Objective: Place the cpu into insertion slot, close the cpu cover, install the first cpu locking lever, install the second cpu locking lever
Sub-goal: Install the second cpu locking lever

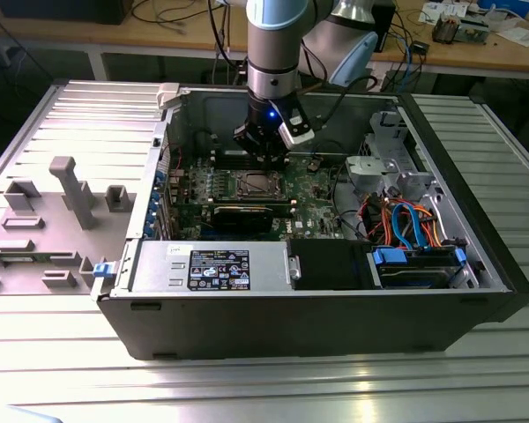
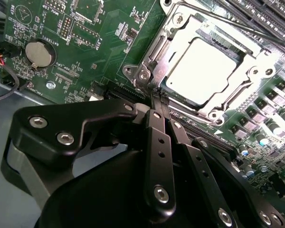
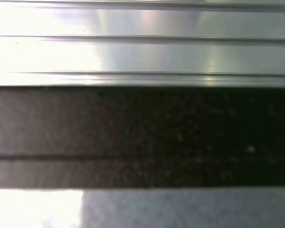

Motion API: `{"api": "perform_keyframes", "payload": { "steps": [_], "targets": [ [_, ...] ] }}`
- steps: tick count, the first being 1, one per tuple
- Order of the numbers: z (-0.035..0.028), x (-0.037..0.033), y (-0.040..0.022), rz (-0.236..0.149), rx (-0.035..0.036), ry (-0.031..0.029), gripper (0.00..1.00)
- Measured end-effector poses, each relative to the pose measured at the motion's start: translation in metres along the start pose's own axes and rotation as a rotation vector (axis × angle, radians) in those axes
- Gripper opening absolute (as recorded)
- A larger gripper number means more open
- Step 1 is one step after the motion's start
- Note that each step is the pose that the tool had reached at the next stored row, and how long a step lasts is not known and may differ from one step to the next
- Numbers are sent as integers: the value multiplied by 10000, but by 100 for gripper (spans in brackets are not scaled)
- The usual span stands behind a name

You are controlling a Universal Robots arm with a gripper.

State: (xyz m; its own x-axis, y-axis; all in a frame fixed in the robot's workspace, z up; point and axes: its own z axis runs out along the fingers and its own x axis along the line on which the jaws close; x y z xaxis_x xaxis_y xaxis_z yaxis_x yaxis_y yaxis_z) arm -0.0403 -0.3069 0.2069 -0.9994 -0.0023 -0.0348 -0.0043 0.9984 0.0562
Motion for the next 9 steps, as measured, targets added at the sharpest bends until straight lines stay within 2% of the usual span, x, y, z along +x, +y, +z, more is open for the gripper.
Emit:
{"api": "perform_keyframes", "payload": {
  "steps": [5,9],
  "targets": [
    [-78,-3,3,0,-1,-1,11],
    [-88,-4,3,0,-2,-1,11]
  ]
}}
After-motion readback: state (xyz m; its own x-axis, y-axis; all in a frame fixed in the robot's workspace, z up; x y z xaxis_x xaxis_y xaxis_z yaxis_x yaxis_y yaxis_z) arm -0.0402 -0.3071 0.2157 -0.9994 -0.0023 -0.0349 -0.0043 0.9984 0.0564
